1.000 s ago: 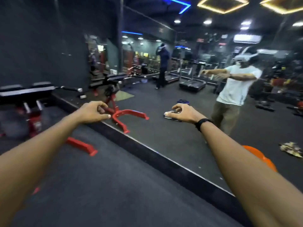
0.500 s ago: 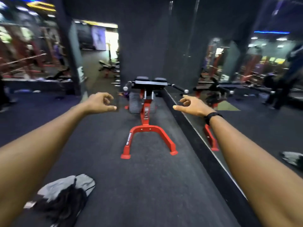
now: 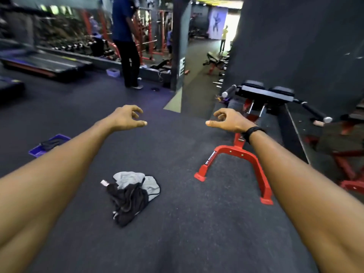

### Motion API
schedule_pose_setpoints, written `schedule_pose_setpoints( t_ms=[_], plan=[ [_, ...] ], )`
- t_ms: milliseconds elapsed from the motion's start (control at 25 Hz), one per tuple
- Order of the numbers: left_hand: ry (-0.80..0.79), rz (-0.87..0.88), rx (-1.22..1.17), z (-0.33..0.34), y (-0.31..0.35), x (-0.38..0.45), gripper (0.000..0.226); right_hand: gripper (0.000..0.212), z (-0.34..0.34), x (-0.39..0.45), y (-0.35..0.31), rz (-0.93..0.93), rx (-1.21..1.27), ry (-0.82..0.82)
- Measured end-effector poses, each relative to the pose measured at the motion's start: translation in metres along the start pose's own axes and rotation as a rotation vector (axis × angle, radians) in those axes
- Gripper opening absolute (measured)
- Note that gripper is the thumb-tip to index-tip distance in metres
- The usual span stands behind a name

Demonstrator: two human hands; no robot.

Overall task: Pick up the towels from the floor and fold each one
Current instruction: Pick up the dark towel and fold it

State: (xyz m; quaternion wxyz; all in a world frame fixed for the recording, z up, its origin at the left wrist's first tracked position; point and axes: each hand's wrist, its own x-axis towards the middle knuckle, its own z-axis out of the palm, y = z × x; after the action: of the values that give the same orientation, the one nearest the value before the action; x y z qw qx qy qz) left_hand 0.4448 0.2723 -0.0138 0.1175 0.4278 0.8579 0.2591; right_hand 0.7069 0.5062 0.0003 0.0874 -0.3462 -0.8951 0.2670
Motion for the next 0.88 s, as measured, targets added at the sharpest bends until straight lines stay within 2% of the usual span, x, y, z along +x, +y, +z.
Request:
schedule_pose_setpoints(
  t_ms=[200,400,520,680,880],
  plan=[
    [-0.023,-0.074,-0.029,0.017,-0.054,0.048,0.052,0.064,0.043,0.082,-0.001,-0.023,-0.028,-0.074],
    [-0.082,-0.114,-0.084,0.037,-0.132,0.137,0.05,0.059,0.114,0.181,-0.006,0.019,-0.04,-0.113],
    [-0.17,-0.165,-0.115,0.06,-0.196,0.207,0.047,0.055,0.185,0.25,-0.009,0.108,-0.027,-0.162],
    [-0.378,-0.242,-0.094,0.108,-0.289,0.292,0.045,0.058,0.293,0.335,-0.011,0.218,-0.035,-0.302],
    [-0.511,-0.274,-0.065,0.186,-0.404,0.371,0.045,0.054,0.44,0.423,0.015,0.297,-0.001,-0.414]
  ],
)
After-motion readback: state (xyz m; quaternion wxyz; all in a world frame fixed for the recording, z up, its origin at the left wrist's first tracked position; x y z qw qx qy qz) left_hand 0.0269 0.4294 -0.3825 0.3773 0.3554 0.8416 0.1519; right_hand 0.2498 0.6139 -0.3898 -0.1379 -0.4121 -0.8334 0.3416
